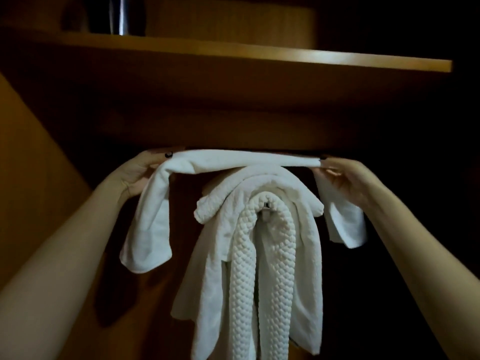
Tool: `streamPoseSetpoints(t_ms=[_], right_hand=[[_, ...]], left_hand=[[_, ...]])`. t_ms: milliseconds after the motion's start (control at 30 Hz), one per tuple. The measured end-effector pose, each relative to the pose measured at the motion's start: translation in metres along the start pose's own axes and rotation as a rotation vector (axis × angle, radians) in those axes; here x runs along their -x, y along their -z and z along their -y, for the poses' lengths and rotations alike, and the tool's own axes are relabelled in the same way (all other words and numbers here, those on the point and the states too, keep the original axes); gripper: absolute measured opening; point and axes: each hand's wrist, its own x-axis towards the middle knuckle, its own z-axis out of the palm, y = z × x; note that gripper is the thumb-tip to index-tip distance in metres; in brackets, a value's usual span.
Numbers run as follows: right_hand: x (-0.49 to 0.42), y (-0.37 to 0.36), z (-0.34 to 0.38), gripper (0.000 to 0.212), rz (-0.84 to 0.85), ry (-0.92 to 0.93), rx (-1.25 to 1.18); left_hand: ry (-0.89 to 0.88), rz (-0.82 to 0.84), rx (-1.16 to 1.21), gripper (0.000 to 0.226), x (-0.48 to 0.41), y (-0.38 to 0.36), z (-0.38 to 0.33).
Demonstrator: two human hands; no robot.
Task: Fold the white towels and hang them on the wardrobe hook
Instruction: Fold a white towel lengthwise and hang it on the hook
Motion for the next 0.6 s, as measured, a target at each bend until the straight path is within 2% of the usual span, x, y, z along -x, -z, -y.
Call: streamPoseSetpoints(t_ms=[33, 133, 167, 300, 400, 467, 500, 600], right_hand=[[-0.004, 0.001, -0.004, 0.012, -0.002, -0.026, -0.019], [-0.017, 0.003, -0.013, 0.012, -0.009, -0.068, -0.102], [-0.023, 0.003, -0.015, 0.014, -0.009, -0.070, -0.130], [-0.045, -0.003, -0.022, 0.026, 0.025, -0.067, -0.196], [-0.064, -0.007, -0.029, 0.028, 0.045, -0.024, -0.216], [-0.074, -0.006, -0.036, 0.035, 0.037, -0.029, -0.226], [-0.075, -0.006, -0.040, 0.037, 0.041, -0.053, -0.208], [-0.066, -0.002, -0.053, 0.029, -0.008, -0.115, 0.071]], left_hand=[[0.000, 0.010, 0.008, 0.113, 0.002, -0.006, -0.001], [0.017, 0.068, 0.146, 0.074, 0.001, -0.023, 0.006], [0.030, 0.067, 0.168, 0.068, -0.001, -0.026, 0.010], [0.027, 0.069, 0.164, 0.060, -0.017, -0.019, 0.018], [-0.001, 0.062, 0.062, 0.018, -0.029, -0.022, 0.018], [-0.002, 0.035, 0.000, 0.060, -0.039, -0.019, 0.022], [0.028, 0.055, 0.012, 0.068, -0.040, -0.017, 0.026], [0.072, 0.024, -0.023, 0.060, -0.042, -0.014, 0.041]])
